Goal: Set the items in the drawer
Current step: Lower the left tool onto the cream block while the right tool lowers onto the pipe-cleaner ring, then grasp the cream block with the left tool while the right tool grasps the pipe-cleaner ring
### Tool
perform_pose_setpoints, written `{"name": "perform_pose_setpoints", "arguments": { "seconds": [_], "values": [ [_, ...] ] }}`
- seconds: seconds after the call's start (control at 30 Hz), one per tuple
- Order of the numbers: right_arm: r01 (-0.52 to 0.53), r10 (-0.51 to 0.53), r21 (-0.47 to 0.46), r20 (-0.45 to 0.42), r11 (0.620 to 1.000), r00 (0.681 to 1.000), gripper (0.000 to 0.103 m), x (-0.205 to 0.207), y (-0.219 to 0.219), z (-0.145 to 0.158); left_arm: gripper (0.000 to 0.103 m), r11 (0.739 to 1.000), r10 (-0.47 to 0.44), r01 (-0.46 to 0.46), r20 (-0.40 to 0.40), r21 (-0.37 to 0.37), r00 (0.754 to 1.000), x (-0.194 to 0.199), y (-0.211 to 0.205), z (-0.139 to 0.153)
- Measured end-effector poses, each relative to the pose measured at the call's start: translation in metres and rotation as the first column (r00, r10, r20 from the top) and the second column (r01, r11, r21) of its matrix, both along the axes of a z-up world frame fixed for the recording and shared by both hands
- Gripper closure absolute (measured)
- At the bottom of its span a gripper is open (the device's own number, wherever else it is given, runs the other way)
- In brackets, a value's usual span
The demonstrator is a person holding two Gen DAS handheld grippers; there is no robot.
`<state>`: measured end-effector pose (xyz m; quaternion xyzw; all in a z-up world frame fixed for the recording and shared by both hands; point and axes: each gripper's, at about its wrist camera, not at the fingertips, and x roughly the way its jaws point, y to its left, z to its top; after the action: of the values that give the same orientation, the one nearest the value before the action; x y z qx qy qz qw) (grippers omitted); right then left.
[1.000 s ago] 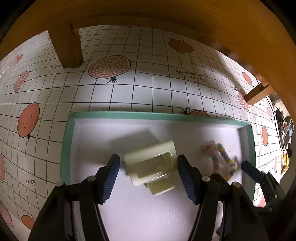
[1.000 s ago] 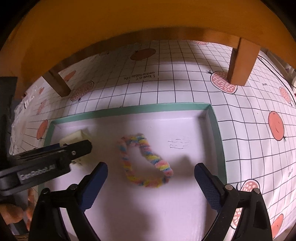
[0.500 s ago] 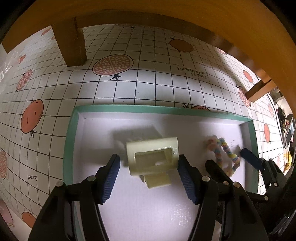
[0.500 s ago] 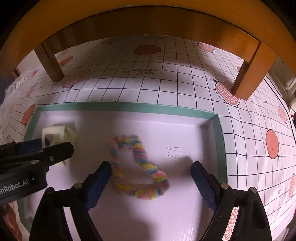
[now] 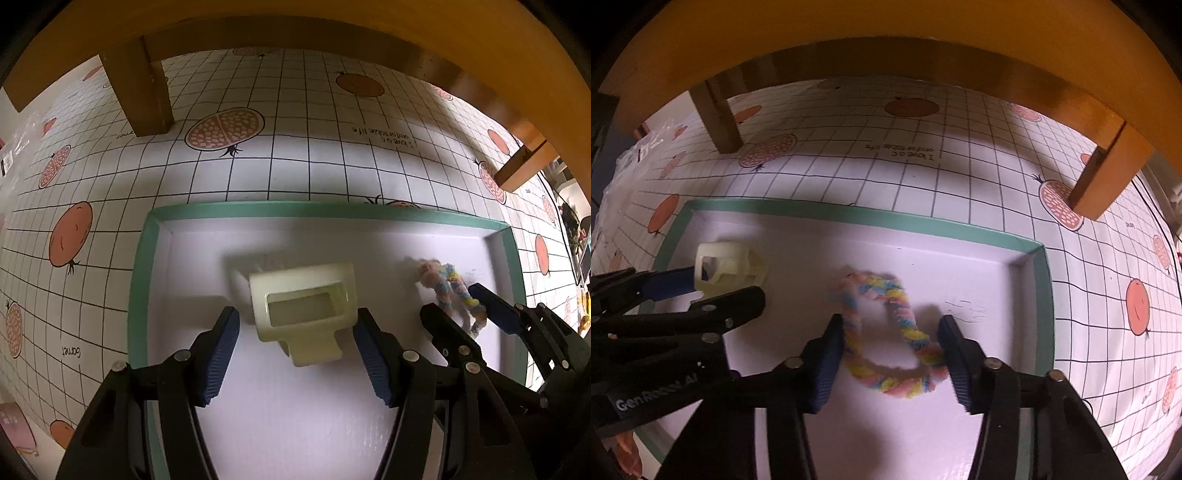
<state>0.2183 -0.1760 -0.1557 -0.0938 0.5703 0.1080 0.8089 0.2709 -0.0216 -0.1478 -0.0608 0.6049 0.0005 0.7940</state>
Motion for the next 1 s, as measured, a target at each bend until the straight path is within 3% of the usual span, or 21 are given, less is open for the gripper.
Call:
{"name": "perform_pose_setpoints", "arguments": {
  "seconds": [0.13, 0.3, 1.0],
  "values": [
    [-0.014, 0.014, -0.002, 0.0, 1.0, 1.0, 0.056, -0.001, 0.002, 0.0, 0.038, 1.0, 0.005, -0.005, -0.005, -0.004, 1.0, -0.001, 0.001, -0.002],
    [-0.018, 0.018, -0.001, -0.005, 1.0, 1.0, 0.059, -0.002, 0.0, 0.001, 0.052, 1.0, -0.006, 0.006, -0.011, 0.022, 1.0, -0.005, 0.004, -0.001],
    [-0.058, 0.058, -0.02, 0.005, 0.998, 0.998, 0.066, -0.013, -0.002, 0.01, 0.052, 0.998, 0.039, -0.04, -0.022, -0.048, 0.999, -0.028, 0.022, 0.004]
  ]
}}
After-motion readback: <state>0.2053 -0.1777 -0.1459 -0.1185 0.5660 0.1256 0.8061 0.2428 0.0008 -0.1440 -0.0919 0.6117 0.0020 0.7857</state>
